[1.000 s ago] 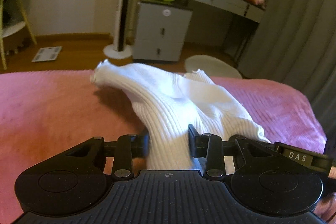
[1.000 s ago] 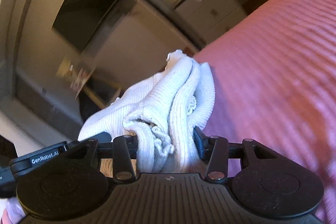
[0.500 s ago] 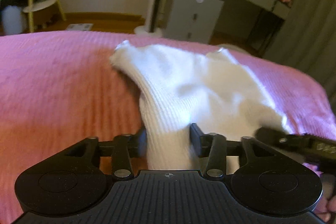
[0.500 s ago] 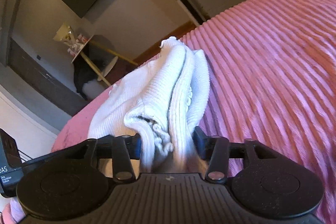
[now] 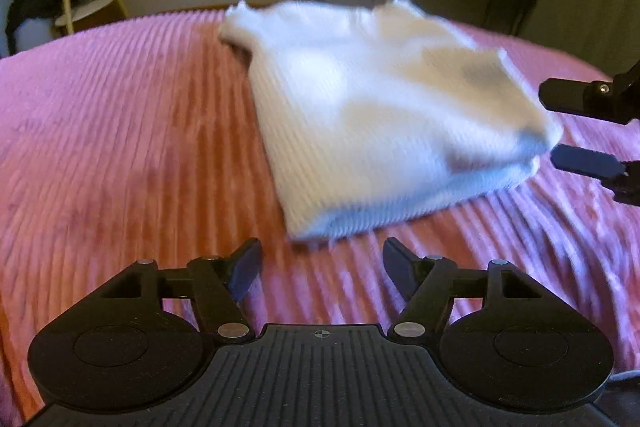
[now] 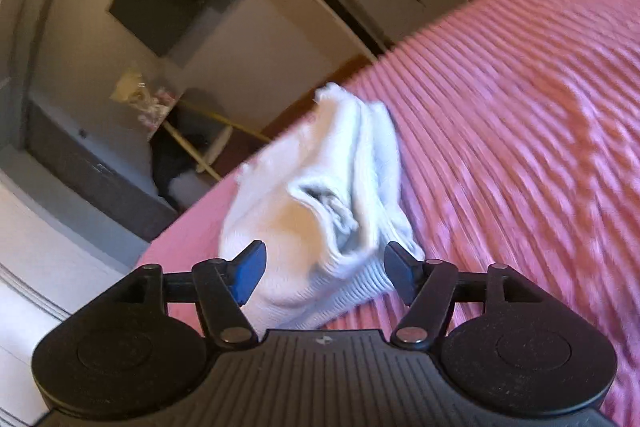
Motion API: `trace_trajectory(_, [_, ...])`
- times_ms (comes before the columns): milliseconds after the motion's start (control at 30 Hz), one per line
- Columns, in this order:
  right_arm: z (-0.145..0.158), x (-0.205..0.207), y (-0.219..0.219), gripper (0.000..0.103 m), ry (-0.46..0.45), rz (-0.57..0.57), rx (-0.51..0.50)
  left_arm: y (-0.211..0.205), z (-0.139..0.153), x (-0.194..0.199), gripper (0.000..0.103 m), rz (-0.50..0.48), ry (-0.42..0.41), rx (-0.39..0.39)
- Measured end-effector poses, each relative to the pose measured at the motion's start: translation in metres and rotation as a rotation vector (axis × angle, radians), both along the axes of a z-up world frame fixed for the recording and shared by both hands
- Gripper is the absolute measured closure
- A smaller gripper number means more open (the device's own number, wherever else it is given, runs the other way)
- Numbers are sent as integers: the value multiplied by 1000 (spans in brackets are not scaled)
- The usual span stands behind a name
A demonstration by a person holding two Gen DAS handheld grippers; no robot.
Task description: Fold small clothes
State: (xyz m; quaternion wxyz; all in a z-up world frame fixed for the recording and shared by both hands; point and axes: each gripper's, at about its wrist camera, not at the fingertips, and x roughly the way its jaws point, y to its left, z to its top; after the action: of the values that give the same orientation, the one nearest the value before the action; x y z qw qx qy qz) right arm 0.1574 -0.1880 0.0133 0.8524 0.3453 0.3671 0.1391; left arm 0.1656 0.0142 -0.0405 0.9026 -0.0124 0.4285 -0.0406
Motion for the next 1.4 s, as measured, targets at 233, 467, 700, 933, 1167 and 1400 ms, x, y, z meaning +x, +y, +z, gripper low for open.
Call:
trace_trajectory(233, [-43,12,-5,24,73,-36,107,6,-2,12,34,30,-39,-29])
trace_trajectory(467, [-64,38,1,65,77,-74,227,11,-6,33,54,57,-40,-130])
trace_trajectory(700, [-24,19,14,80,-74,-34,168,24,28,22,70,54,-111,-195])
trace_trajectory(933, [-35,14,4,51,95,-54,32,29,22,0,55,85,-54,-85])
trace_trajectory(1167, [36,10,19,57,-212,-14,-147,28,41,1,46,120,-149,-34])
trace_trajectory(1400, [38,53,92,79,-284,184,-547,6,78,33,40,106,-221,24])
